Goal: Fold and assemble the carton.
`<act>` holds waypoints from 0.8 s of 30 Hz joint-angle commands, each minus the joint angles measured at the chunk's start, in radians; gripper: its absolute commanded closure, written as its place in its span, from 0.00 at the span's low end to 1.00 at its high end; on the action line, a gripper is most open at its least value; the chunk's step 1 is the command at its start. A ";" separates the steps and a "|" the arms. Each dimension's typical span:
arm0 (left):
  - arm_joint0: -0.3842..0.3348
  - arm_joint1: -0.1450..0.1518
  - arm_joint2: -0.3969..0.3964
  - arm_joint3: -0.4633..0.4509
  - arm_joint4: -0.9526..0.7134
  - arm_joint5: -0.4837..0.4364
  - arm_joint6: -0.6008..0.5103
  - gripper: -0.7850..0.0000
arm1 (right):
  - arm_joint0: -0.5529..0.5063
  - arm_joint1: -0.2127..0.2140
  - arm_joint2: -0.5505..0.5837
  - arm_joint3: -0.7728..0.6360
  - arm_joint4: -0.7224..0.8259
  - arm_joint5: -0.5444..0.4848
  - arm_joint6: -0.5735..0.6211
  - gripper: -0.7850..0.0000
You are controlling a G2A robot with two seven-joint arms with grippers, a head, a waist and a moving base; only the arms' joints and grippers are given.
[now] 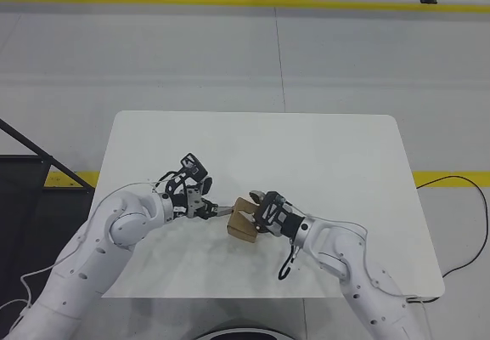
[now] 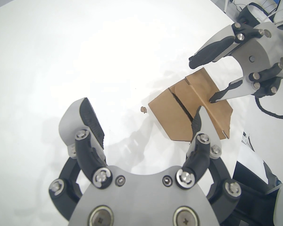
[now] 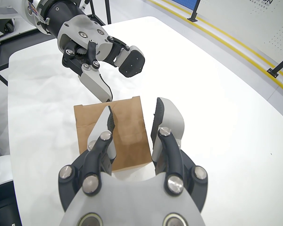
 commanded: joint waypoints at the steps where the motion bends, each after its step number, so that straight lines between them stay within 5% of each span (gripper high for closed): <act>1: 0.000 0.000 0.001 0.001 0.002 -0.001 -0.003 0.00 | 0.001 0.000 -0.001 0.003 0.001 0.000 -0.002 0.49; 24: 0.018 0.003 -0.024 -0.007 -0.008 -0.002 0.025 0.00 | -0.032 0.011 0.044 0.003 0.004 -0.018 -0.057 0.49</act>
